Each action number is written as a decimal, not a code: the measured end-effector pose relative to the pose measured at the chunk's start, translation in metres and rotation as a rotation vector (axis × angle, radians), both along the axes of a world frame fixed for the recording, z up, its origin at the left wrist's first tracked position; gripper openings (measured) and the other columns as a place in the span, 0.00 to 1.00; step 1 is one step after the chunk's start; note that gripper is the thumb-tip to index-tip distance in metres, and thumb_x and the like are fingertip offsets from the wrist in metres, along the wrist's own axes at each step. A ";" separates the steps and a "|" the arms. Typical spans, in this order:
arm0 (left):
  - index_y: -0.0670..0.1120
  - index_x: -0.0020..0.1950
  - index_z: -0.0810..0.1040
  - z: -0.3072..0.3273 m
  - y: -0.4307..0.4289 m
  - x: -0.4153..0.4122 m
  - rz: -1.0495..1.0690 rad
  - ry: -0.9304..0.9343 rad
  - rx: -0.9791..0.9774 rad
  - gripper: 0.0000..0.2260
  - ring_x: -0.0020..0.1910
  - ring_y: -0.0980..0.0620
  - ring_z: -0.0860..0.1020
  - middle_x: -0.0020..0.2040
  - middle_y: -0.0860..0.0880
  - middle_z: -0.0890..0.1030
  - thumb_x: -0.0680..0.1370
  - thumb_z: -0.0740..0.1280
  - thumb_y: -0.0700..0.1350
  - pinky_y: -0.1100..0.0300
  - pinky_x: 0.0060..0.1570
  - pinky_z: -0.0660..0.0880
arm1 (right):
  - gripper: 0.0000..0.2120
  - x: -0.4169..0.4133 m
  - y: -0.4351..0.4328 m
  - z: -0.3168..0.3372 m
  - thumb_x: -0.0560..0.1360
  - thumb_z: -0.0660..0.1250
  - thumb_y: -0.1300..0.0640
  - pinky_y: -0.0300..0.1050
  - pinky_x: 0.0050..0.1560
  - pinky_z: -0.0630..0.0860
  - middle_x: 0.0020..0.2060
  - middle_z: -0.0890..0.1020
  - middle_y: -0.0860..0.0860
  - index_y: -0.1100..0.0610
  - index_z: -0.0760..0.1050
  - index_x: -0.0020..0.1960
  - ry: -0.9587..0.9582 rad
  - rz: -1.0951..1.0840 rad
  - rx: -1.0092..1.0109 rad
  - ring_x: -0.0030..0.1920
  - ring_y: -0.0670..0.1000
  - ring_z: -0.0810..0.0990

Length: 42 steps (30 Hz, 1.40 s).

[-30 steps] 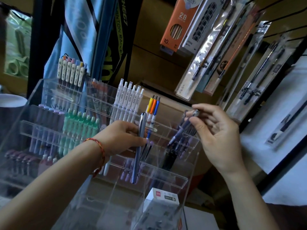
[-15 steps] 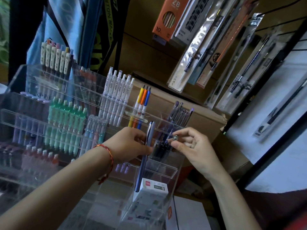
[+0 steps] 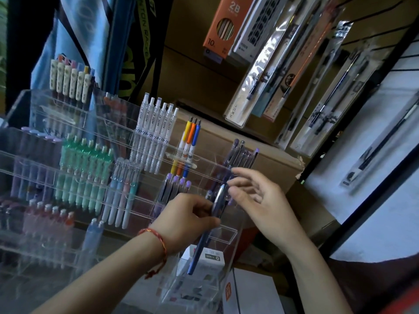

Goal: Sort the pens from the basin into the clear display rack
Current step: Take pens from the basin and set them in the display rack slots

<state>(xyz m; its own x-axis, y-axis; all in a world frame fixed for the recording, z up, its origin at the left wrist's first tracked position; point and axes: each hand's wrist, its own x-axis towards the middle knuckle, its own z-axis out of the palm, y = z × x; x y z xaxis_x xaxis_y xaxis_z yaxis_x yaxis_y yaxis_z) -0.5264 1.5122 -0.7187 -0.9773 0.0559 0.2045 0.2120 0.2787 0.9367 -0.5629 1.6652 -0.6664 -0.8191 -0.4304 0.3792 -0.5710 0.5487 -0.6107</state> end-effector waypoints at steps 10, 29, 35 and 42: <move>0.51 0.51 0.78 -0.002 0.020 0.001 0.238 0.219 -0.190 0.09 0.45 0.56 0.76 0.47 0.53 0.78 0.74 0.66 0.51 0.61 0.47 0.76 | 0.12 0.008 0.007 0.013 0.71 0.66 0.61 0.33 0.42 0.77 0.44 0.86 0.51 0.55 0.77 0.54 -0.187 0.047 -0.452 0.47 0.46 0.83; 0.52 0.74 0.34 -0.023 0.014 -0.003 0.229 0.284 -0.924 0.31 0.74 0.49 0.44 0.76 0.55 0.38 0.80 0.53 0.53 0.51 0.71 0.44 | 0.10 -0.021 0.013 -0.003 0.74 0.67 0.65 0.43 0.45 0.81 0.44 0.83 0.50 0.50 0.74 0.47 -0.074 -0.017 -0.128 0.45 0.48 0.84; 0.52 0.75 0.36 -0.017 0.012 0.000 0.205 0.272 -0.959 0.31 0.74 0.50 0.45 0.76 0.55 0.39 0.80 0.53 0.52 0.52 0.71 0.45 | 0.08 -0.022 0.009 -0.020 0.74 0.68 0.60 0.35 0.41 0.78 0.42 0.81 0.48 0.51 0.72 0.48 -0.143 -0.110 0.158 0.42 0.43 0.83; 0.52 0.75 0.40 -0.018 0.006 0.005 0.215 0.312 -0.785 0.30 0.73 0.51 0.46 0.76 0.53 0.40 0.80 0.55 0.47 0.54 0.71 0.47 | 0.17 -0.011 0.001 -0.011 0.72 0.70 0.61 0.40 0.56 0.77 0.55 0.80 0.47 0.47 0.69 0.55 -0.066 -0.176 0.379 0.53 0.43 0.79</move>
<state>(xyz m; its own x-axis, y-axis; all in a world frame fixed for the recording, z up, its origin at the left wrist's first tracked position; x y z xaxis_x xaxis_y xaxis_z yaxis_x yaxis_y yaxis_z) -0.5213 1.5185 -0.7368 -0.8887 0.1136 0.4443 0.2953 0.8830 0.3649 -0.5741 1.6665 -0.6775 -0.9099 -0.3807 0.1650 -0.4148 0.8270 -0.3795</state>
